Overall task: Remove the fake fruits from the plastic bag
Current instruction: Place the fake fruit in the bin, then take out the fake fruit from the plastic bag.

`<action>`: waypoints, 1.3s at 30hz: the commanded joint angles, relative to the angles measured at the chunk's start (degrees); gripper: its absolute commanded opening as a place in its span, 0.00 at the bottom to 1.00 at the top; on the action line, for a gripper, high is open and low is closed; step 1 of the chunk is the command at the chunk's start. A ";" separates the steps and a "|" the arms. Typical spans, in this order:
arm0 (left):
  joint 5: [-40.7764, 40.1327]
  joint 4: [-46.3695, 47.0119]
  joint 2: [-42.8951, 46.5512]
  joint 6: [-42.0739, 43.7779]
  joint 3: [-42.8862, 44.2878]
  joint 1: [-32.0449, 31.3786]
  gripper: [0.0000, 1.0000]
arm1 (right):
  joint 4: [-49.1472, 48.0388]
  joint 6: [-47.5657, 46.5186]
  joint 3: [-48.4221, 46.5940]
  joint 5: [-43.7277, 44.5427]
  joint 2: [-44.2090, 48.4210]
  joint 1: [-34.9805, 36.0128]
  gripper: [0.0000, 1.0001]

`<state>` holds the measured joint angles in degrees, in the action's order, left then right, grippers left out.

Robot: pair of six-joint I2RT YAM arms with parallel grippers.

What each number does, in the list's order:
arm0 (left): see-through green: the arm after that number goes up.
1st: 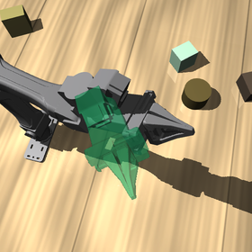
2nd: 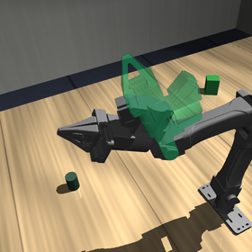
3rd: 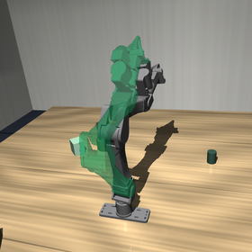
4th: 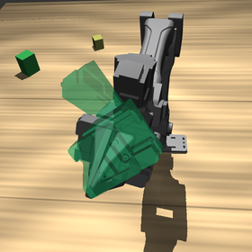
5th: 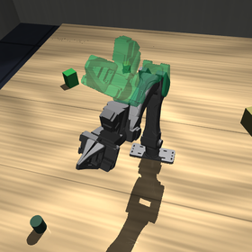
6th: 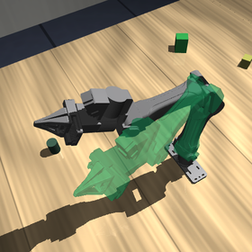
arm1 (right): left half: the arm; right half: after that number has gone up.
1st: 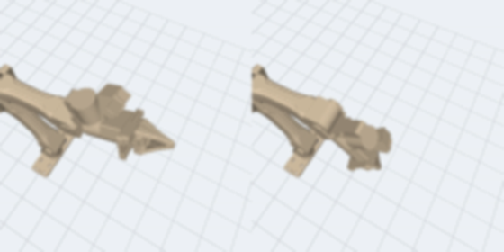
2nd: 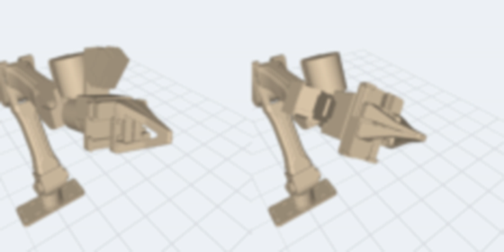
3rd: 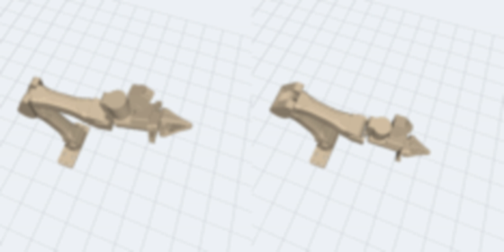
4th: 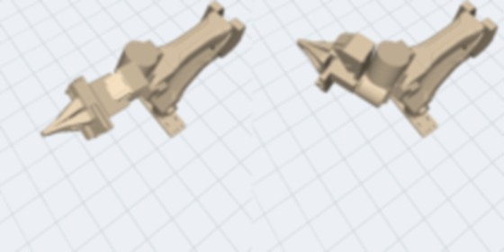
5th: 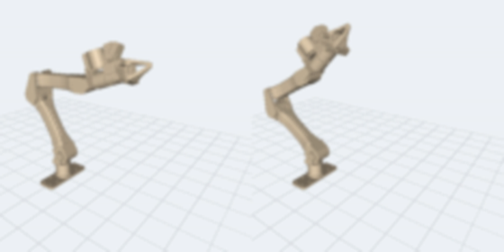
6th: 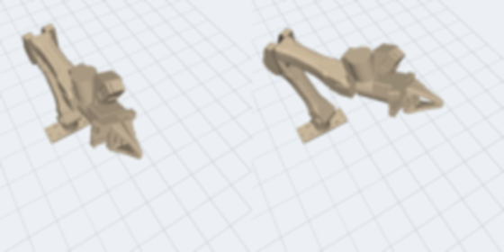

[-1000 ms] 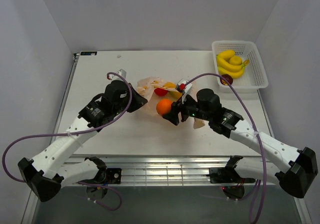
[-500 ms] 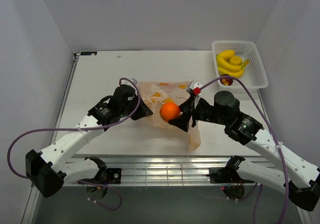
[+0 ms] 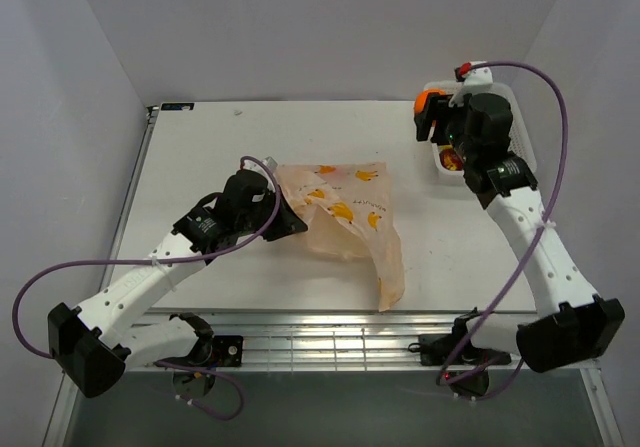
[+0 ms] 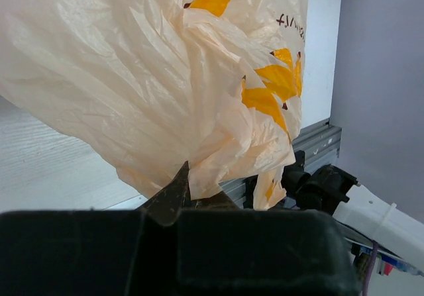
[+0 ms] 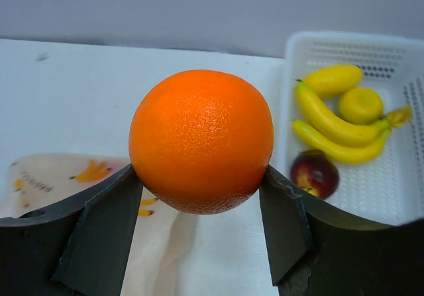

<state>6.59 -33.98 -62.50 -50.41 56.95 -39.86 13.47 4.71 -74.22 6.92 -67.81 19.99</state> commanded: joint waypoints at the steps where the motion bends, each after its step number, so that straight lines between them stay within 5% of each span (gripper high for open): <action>1: 1.84 1.37 1.59 1.54 -0.26 -0.13 0.00 | -0.03 2.67 -4.44 2.84 -7.58 -10.11 0.08; 9: 3.17 1.72 1.85 3.74 1.24 -0.31 0.00 | 1.64 6.37 -10.94 0.98 -28.32 -24.47 0.08; 12: 3.17 1.81 2.12 3.57 0.88 -0.40 0.00 | 5.40 6.27 -17.26 3.79 -35.44 -26.05 0.18; 17: 3.60 2.51 2.38 3.48 0.27 -0.49 0.00 | 8.75 5.57 -21.32 10.47 -38.10 -25.70 0.78; 19: 3.96 2.77 2.12 3.57 0.27 -0.57 0.00 | 9.99 6.80 -21.50 11.54 -37.92 -25.70 0.95; 25: 4.13 2.86 1.77 3.57 0.53 -0.66 0.00 | 9.64 6.10 -19.21 7.86 -34.94 -25.61 0.90; 28: 3.78 2.78 1.77 3.22 0.53 -0.75 0.00 | 10.60 5.75 -18.42 -1.09 -31.60 -25.09 0.90; 32: 2.99 3.21 1.77 2.95 0.79 -0.75 0.00 | 10.44 5.48 -13.08 -27.39 -19.08 -20.62 0.90; 39: 1.58 4.62 2.12 2.86 1.32 -0.84 0.00 | -12.77 15.93 13.03 -56.73 8.20 2.46 0.90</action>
<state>9.13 -31.03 -61.91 -47.59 56.95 -40.36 11.38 14.92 -67.24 -31.48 -66.35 15.16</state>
